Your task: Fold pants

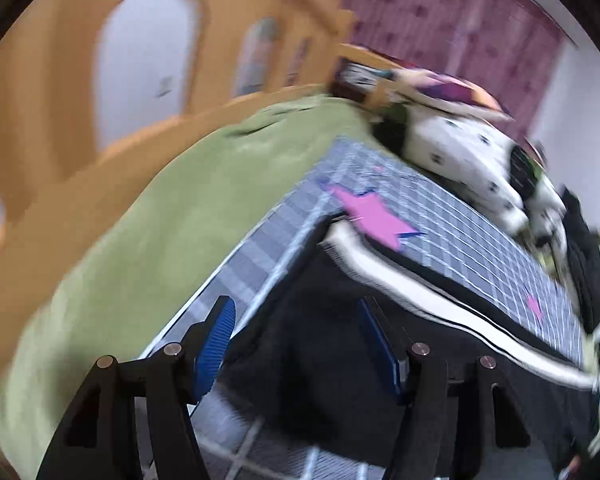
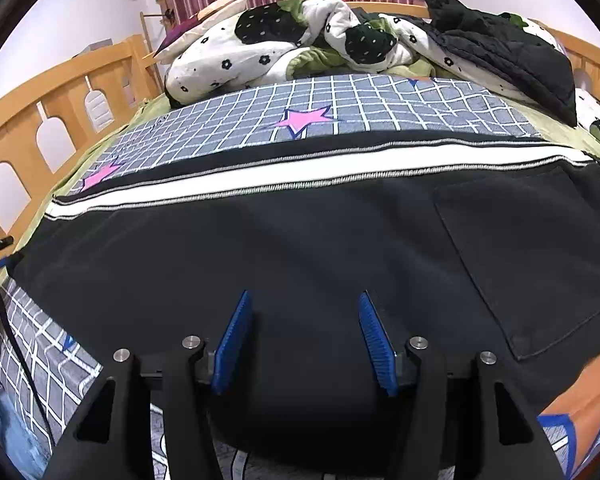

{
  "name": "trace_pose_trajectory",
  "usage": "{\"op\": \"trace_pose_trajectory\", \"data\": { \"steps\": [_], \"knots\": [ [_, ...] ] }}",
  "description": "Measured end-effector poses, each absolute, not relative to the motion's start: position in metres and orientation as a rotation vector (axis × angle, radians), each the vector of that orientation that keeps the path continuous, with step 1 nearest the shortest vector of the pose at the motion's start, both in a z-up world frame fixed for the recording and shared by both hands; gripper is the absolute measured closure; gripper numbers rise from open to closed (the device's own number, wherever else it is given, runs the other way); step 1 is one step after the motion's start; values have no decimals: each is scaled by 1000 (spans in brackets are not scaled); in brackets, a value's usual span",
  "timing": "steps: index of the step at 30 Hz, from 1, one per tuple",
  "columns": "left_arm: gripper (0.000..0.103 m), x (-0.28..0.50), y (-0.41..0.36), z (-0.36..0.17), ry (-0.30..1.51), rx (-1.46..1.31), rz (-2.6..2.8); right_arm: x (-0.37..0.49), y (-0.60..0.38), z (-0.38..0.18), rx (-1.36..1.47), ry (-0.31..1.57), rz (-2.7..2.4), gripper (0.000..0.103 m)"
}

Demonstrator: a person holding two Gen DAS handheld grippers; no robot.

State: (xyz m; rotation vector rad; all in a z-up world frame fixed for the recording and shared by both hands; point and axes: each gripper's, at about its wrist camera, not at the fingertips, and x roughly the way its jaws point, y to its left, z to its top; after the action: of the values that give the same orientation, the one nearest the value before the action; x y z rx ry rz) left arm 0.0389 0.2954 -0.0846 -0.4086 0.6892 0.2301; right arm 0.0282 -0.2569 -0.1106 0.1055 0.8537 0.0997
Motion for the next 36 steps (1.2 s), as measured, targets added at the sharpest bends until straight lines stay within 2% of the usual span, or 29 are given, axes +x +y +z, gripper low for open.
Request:
{"op": "trace_pose_trajectory", "data": {
  "steps": [5,11,12,13,14,15,16,18,20,23,30,36],
  "knots": [
    [42,105,272,-75,773,-278,147,45,-254,-102,52,858,72,47],
    [48,177,277,-110,906,-307,187,66,-257,-88,59,852,55,47],
    [58,184,276,-116,920,-290,229,70,-256,-85,58,850,52,47],
    [75,189,276,-121,927,-269,269,77,-256,-83,53,850,52,47],
    [76,194,275,-126,923,-256,290,82,-255,-81,47,851,51,47],
    [84,194,277,-127,903,-272,269,86,-254,-79,41,851,50,47],
    [86,188,281,-121,837,-308,253,91,-252,-78,32,848,48,47],
    [86,165,292,-100,662,-398,230,102,-249,-74,14,835,53,47],
    [85,172,289,-100,706,-334,247,112,-246,-71,-2,816,55,47],
    [85,187,293,-129,808,-359,279,135,-239,-66,-48,797,99,47],
    [83,182,292,-136,810,-362,283,198,-225,-82,-195,804,208,44],
    [80,186,290,-132,796,-322,294,250,-227,-134,-228,971,293,44]
  ]
}}
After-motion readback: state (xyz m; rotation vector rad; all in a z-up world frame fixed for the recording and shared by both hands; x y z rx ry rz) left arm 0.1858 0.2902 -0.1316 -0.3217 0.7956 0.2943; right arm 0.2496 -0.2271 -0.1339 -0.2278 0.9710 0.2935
